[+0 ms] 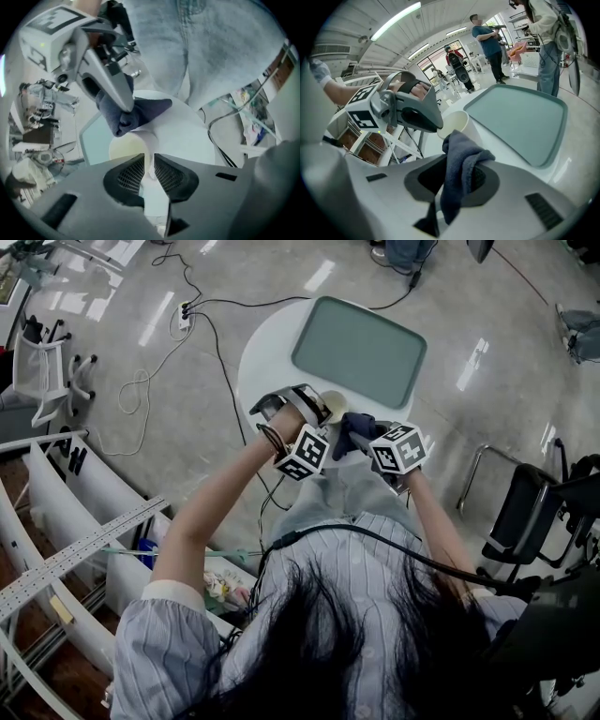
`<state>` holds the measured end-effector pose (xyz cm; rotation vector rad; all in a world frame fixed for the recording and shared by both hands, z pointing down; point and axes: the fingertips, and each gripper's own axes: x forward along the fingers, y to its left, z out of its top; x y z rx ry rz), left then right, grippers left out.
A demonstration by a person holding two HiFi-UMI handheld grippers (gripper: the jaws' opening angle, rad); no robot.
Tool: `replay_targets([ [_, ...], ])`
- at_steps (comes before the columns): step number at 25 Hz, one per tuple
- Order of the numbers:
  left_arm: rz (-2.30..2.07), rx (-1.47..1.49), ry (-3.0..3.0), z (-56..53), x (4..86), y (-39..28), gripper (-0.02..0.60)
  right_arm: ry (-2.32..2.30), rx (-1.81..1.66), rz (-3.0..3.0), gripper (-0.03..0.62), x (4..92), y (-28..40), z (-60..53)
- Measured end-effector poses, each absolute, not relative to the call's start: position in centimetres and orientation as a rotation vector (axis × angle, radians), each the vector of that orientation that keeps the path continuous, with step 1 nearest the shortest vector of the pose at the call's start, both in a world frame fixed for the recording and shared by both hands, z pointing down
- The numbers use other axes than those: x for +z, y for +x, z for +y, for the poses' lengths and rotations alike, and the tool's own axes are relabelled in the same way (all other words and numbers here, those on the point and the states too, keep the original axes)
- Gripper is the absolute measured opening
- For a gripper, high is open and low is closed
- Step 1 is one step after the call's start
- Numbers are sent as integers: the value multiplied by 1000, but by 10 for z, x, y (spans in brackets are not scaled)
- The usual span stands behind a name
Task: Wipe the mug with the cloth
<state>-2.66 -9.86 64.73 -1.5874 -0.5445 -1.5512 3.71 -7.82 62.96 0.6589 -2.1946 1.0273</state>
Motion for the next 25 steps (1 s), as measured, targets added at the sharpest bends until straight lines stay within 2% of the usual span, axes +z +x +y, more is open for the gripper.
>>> replay_targets([
  [9, 97, -1712, -2546, -92, 617, -6, 66, 689, 1057, -2198, 80, 630, 38, -78],
  [17, 523, -1784, -2736, -83, 629, 13, 75, 709, 1073, -2192, 80, 631, 37, -80],
  [25, 666, -1846, -2613, -94, 642, 4, 75, 735, 1100, -2191, 80, 631, 35, -78],
])
